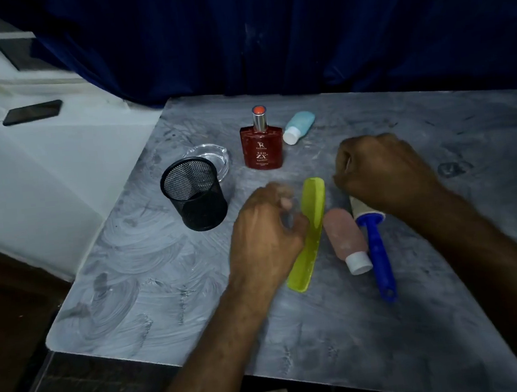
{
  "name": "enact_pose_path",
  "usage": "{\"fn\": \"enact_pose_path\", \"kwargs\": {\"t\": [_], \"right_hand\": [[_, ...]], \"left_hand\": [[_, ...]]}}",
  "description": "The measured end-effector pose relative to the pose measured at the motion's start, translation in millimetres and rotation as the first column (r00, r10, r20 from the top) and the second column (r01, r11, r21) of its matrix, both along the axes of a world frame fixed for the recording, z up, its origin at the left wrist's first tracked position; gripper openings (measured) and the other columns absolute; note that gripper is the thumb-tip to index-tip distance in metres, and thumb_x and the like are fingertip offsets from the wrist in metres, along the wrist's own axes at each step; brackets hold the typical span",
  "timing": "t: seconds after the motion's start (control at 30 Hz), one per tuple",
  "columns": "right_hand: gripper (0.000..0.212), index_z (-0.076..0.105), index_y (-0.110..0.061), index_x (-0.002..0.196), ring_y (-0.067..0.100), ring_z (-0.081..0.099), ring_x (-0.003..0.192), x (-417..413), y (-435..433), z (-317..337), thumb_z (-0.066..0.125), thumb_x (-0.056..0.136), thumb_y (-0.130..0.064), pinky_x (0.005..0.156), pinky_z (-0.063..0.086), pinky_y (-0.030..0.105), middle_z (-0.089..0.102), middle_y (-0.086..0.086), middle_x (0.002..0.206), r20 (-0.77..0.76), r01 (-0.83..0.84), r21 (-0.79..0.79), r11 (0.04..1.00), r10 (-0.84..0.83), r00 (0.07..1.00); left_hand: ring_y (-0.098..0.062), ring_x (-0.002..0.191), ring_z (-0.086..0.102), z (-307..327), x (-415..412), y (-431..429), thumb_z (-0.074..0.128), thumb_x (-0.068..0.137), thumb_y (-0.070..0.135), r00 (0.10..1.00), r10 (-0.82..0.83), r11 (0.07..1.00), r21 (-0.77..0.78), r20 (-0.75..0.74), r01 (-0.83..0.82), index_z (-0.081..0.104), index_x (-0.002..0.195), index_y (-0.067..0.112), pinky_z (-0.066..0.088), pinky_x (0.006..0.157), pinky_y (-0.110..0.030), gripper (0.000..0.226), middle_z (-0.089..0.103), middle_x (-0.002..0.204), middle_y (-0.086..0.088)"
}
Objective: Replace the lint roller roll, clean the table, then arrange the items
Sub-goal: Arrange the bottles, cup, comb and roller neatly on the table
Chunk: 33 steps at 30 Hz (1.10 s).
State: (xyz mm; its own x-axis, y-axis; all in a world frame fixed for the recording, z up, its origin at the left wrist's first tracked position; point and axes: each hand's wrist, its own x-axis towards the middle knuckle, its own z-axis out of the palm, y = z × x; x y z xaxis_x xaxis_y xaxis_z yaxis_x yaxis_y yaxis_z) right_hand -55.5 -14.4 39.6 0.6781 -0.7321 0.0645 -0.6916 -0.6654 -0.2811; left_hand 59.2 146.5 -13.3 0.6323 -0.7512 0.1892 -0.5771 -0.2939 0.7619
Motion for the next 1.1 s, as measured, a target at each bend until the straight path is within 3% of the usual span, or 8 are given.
{"fn": "enact_pose_path", "kwargs": {"t": [0.07,0.13,0.3,0.47,0.73,0.8,0.97,1.1], "right_hand": [[0.016,0.065,-0.013,0.083,0.032,0.067,0.085,-10.9,17.2,-2.2,0.069,0.084,-0.029,0.077,0.056,0.038,0.071,0.009,0.088,-0.064,-0.003,0.003,1.000,0.003,0.998],[0.019,0.062,-0.015,0.086,0.034,0.067,0.089,-16.0,32.1,-6.1,0.066,0.086,-0.034,0.075,0.052,0.033,0.069,0.010,0.094,-0.126,0.006,-0.003,1.000,-0.006,0.992],[0.025,0.059,-0.019,0.099,0.033,0.065,0.100,-19.0,56.1,-14.9,0.064,0.091,-0.042,0.072,0.041,0.033,0.066,0.010,0.106,-0.205,-0.027,-0.060,0.998,0.014,0.979],[0.030,0.060,-0.015,0.105,0.033,0.066,0.100,-16.7,65.8,-18.9,0.065,0.089,-0.041,0.069,0.033,0.032,0.067,0.010,0.111,-0.236,-0.016,-0.135,0.991,-0.017,0.972],[0.033,0.061,-0.016,0.113,0.031,0.065,0.109,-0.9,63.5,-20.5,0.065,0.089,-0.039,0.073,0.038,0.035,0.065,0.006,0.119,-0.366,0.013,-0.097,0.995,-0.048,0.929],[0.033,0.061,-0.016,0.114,0.031,0.065,0.110,-0.1,63.9,-20.0,0.065,0.089,-0.037,0.074,0.039,0.035,0.064,0.006,0.120,-0.375,0.015,-0.093,0.996,-0.049,0.926],[0.045,0.055,-0.015,0.119,0.030,0.067,0.106,1.9,67.6,-17.2,0.070,0.086,-0.042,0.071,0.037,0.035,0.066,0.006,0.118,-0.368,-0.005,-0.137,0.991,-0.047,0.929],[0.045,0.053,-0.019,0.111,0.030,0.066,0.104,-2.1,70.4,-14.0,0.069,0.083,-0.051,0.071,0.034,0.035,0.066,0.004,0.112,-0.334,-0.014,-0.194,0.981,-0.052,0.941]], "left_hand": [[-0.013,0.086,0.069,2.9,-2.6,14.2,0.076,0.081,0.036,0.986,-0.048,0.984,0.177,0.159,0.020,0.070,0.100,0.030,0.060,0.076,-0.037,0.020,0.068,0.094,0.011],[-0.014,0.085,0.069,2.1,-5.8,22.4,0.074,0.080,0.053,0.970,-0.089,0.948,0.319,0.225,0.013,0.067,0.094,0.032,0.059,0.072,-0.035,0.027,0.066,0.093,0.012],[-0.023,0.089,0.070,-6.5,-15.6,23.8,0.068,0.077,0.072,0.951,-0.120,0.880,0.475,0.285,-0.031,0.064,0.103,0.030,0.058,0.073,-0.037,0.050,0.062,0.102,0.009],[-0.029,0.097,0.071,-10.9,-21.3,22.9,0.070,0.075,0.074,0.956,-0.087,0.865,0.497,0.281,-0.067,0.060,0.120,0.025,0.058,0.076,-0.038,0.066,0.062,0.115,0.004],[-0.032,0.105,0.068,-8.2,-20.6,14.5,0.078,0.073,0.064,0.980,-0.067,0.850,0.524,0.186,-0.041,0.058,0.125,0.019,0.049,0.077,-0.038,0.072,0.060,0.120,-0.001],[-0.031,0.103,0.068,-8.8,-19.8,13.5,0.079,0.072,0.061,0.984,-0.058,0.859,0.510,0.171,-0.038,0.056,0.122,0.021,0.046,0.075,-0.036,0.067,0.061,0.118,0.001],[-0.029,0.092,0.070,-11.6,-18.8,16.8,0.071,0.080,0.045,0.993,-0.018,0.916,0.400,0.119,-0.031,0.054,0.103,0.034,0.043,0.071,-0.034,0.031,0.070,0.097,0.007],[-0.020,0.086,0.071,-14.8,-17.7,18.6,0.070,0.081,0.049,0.998,-0.023,0.946,0.323,0.054,0.004,0.054,0.103,0.039,0.052,0.071,-0.034,0.029,0.073,0.090,0.014]]}}
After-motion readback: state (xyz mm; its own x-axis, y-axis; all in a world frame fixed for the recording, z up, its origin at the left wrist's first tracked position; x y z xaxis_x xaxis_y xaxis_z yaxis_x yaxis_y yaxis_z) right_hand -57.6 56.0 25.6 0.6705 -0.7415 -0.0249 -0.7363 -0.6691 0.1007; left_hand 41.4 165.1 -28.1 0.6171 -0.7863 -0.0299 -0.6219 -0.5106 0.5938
